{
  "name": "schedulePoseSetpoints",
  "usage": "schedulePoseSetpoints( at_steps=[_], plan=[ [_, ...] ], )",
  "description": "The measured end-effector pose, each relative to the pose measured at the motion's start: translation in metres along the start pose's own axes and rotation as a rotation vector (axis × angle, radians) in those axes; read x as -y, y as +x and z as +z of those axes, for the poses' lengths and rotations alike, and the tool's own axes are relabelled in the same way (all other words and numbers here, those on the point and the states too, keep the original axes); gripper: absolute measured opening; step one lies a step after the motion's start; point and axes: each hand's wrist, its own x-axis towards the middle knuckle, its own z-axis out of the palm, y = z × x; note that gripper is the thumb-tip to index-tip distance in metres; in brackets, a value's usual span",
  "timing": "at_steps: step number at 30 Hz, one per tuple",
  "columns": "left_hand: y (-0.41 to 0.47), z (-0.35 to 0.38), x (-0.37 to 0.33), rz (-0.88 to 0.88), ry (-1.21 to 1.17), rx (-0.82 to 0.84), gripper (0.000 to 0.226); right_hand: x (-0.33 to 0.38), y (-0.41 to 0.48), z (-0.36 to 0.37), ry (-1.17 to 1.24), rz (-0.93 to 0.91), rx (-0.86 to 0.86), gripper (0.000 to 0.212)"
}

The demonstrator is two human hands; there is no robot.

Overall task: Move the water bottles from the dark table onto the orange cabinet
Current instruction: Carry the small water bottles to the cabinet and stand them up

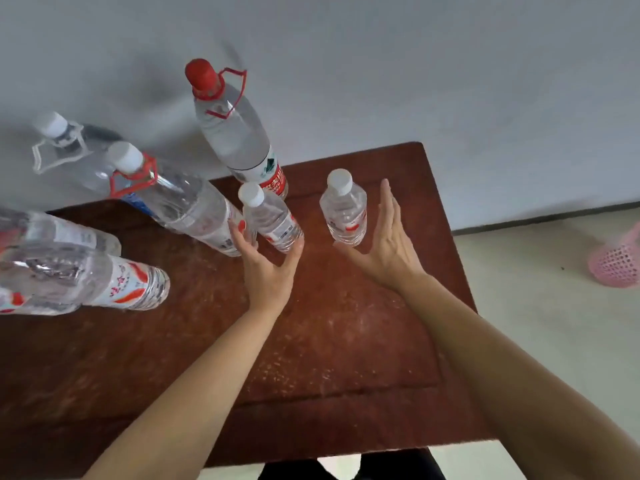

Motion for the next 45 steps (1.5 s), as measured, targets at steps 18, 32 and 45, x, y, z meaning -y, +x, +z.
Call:
schedulePoseSetpoints(
  at_steps=[18,32,45],
  plan=[
    [-0.034,0.008,-0.01,0.019,0.195,-0.052,0.087,0.001,-0.036,0.022,0.23,0.046,-0.143,0.081],
    [-0.073,-0.052,-0.016,0.559,0.354,0.355,0.086,0.045,-0.182,-0.014,-0.097,0.377,-0.509,0.095],
    [-0.214,-0.039,-0.087,1.416,0.296,0.615,0.089,0.134,-0.465,-0.074,-0.813,0.717,-0.968,0.082]
  ],
)
